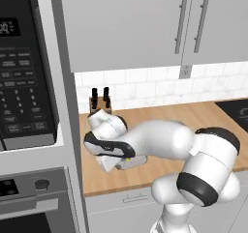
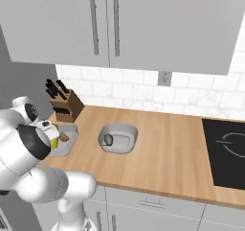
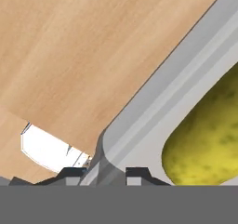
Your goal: Take the meat container that has the fish and place it on the second highest rack of the freezer. Then take the vegetable container that has the sweet potato and cucumber and place it on the highest rack of the freezer.
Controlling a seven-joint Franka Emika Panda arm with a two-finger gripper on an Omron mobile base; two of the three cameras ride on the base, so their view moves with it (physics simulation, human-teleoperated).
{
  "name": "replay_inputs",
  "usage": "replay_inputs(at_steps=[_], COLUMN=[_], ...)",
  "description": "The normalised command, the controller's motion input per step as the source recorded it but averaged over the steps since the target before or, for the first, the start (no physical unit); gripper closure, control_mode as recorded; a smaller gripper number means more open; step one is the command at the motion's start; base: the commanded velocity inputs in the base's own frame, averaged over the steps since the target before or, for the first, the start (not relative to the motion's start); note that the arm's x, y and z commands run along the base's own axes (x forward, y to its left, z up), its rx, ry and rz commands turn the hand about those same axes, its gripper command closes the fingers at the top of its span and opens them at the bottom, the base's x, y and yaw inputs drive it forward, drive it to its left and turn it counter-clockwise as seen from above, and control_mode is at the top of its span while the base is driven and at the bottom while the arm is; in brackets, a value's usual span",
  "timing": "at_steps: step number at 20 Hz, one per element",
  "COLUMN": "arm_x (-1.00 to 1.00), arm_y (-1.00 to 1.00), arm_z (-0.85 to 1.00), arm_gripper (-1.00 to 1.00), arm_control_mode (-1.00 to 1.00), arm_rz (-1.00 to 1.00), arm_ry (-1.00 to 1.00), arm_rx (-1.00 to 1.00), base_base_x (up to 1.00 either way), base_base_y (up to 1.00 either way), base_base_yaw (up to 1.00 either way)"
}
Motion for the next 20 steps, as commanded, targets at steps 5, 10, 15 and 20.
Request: replay_inputs(at_steps=[5,10,15,20], arm_x=[-0.19,-0.13,-0.05,-0.44], arm_y=[-0.41,-0.47,-0.23,-0.17], arm_z=[1.00,1.00,1.00,0.89], arm_gripper=[1.00,1.00,1.00,1.00], arm_control_mode=[-1.00,-1.00,-1.00,-1.00], arm_rz=[0.00,0.00,-0.01,-0.01], arm_ry=[-0.05,-0.02,0.00,-0.05], arm_rx=[0.00,0.00,0.00,0.01], base_base_x=[0.00,0.00,0.00,0.00], base_base_y=[0.00,0.00,0.00,0.00], base_base_yaw=[0.00,0.00,0.00,0.00])
